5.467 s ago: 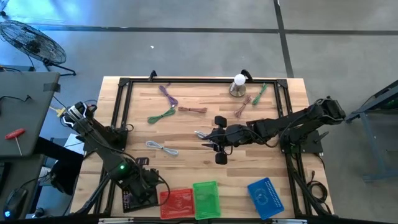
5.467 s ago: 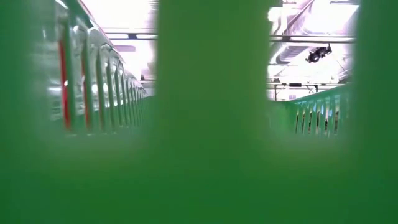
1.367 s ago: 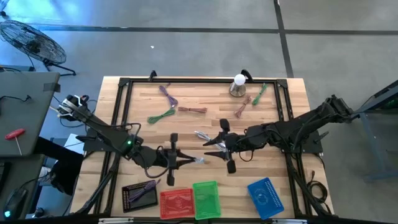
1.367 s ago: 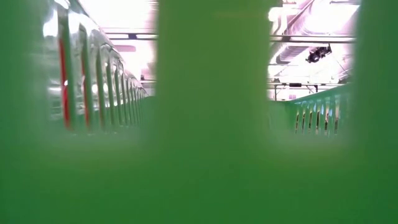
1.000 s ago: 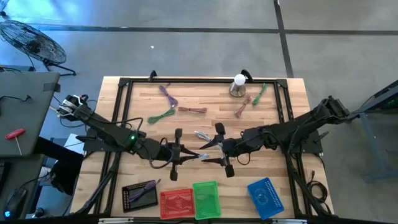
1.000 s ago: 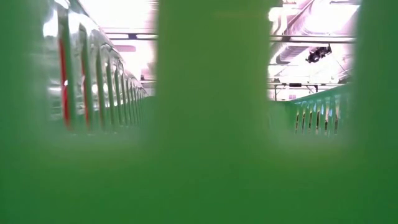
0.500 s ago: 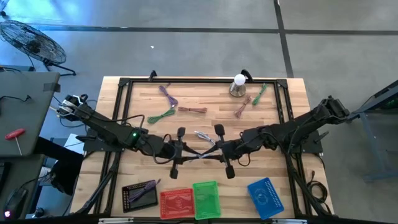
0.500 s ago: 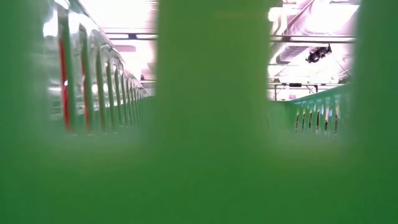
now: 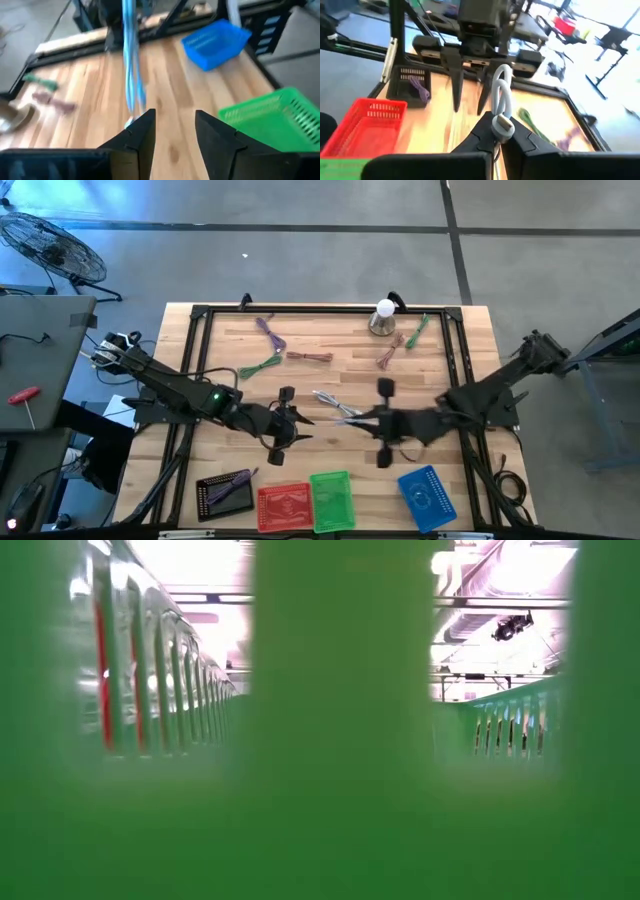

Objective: Pick & Place USB Port
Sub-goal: Put the left light blue charger cable into the blue bin

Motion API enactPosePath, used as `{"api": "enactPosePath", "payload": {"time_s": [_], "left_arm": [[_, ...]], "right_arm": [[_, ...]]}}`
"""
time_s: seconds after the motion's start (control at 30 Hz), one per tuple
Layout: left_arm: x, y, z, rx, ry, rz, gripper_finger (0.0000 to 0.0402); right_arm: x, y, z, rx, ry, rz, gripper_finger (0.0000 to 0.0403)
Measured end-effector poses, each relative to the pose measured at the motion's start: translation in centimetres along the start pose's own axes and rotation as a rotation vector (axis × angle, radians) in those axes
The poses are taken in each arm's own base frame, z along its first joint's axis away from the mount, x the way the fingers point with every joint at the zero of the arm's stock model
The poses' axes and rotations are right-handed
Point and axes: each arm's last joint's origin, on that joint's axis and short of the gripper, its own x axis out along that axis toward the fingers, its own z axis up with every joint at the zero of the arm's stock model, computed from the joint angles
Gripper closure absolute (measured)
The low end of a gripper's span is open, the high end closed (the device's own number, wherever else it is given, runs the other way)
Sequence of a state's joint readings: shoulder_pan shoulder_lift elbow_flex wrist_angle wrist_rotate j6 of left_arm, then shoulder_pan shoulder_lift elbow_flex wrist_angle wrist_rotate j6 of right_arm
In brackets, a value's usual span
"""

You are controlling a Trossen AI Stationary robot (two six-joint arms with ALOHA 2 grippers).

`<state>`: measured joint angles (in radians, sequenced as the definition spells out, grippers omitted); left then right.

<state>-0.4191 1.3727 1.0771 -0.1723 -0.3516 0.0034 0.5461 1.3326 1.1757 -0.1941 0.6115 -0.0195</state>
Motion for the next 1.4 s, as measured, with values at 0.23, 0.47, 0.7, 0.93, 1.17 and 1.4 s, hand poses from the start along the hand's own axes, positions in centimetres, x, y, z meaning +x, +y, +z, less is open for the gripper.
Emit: {"api": "enactPosePath", "payload": {"time_s": [0.23, 0.47, 0.7, 0.93, 1.17, 1.4], "left_arm": [[-0.1, 0.3, -1.4, -0.035, 0.135, 0.085, 0.0266], [-0.3, 0.3, -2.1, -0.029, 0.205, 0.1, 0.0266], [-0.4, 0.4, -2.6, -0.033, 0.256, 0.105, 0.0266], [-0.4, 0.4, -2.6, -0.065, 0.258, 0.109, 0.0266], [-0.4, 0.4, -2.8, -0.085, 0.268, 0.112, 0.0266], [-0.4, 0.4, -2.8, -0.128, 0.266, 0.118, 0.0266]], "right_arm": [[-5.7, 1.8, 1.2, 0.242, 0.151, 0.007, 0.0399], [-8.7, 4.2, 1.5, 0.517, 0.265, 0.077, 0.0399], [-10.2, 5.8, -0.9, 0.752, 0.508, -0.005, 0.0399], [-9.3, 8.0, -3.9, 0.887, 0.803, -0.195, 0.0399], [-7.7, 11.2, -6.0, 0.939, 0.985, -0.261, 0.0399], [-6.6, 13.7, -7.9, 0.95, 1.092, -0.304, 0.0399]]}}
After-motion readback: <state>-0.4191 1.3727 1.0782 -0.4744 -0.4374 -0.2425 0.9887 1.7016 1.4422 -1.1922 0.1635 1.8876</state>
